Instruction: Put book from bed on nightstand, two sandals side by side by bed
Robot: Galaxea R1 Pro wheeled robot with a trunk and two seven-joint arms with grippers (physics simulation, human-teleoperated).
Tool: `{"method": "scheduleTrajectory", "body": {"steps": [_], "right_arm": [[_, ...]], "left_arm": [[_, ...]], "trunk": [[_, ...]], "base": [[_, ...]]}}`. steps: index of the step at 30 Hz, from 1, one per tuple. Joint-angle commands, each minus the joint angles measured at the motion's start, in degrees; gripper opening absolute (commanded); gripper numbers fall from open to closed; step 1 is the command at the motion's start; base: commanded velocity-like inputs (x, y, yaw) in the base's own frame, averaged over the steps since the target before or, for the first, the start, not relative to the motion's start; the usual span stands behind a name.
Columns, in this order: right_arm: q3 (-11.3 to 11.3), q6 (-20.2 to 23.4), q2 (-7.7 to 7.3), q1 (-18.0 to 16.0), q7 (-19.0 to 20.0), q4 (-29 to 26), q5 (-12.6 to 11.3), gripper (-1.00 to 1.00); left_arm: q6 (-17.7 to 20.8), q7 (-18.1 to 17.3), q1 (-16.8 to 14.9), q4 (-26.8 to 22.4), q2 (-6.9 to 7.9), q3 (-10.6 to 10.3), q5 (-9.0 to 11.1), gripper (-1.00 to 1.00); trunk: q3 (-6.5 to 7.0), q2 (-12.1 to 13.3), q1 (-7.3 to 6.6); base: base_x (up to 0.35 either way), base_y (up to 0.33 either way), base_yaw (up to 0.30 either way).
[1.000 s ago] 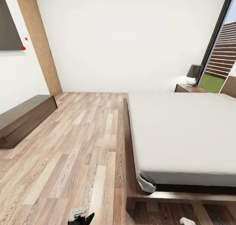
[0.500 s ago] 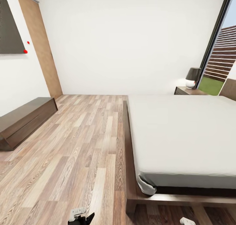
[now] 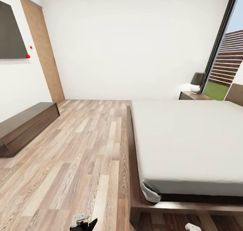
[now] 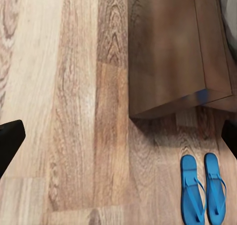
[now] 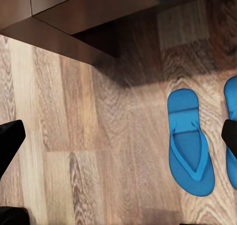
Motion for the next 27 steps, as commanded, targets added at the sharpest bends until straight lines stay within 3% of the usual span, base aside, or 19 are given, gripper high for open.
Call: {"method": "scheduleTrajectory", "body": {"steps": [1,15,27], "right_arm": [[-0.43,0.01,-0.01,-0.04,0.23,0.07,0.07,1.00],[-0.43,0.01,-0.01,-0.04,0.29,0.08,0.07,1.00],[-0.37,0.01,-0.01,-0.04,0.31,-0.03,0.22,1.00]], "left_arm": [[-0.16,-0.22,-0.04,0.08,0.01,0.14,0.01,1.00],[-0.15,-0.22,-0.04,0.08,0.01,0.14,0.01,1.00],[-0.13,-0.20,-0.04,0.08,-0.01,0.13,0.01,1.00]], "trunk": [[0.04,-0.02,-0.01],[1.30,-0.02,-0.01],[1.51,-0.02,-0.01]], "base": [[0.000,0.000,0.000],[0.000,0.000,0.000],[0.000,0.000,-0.039]]}}
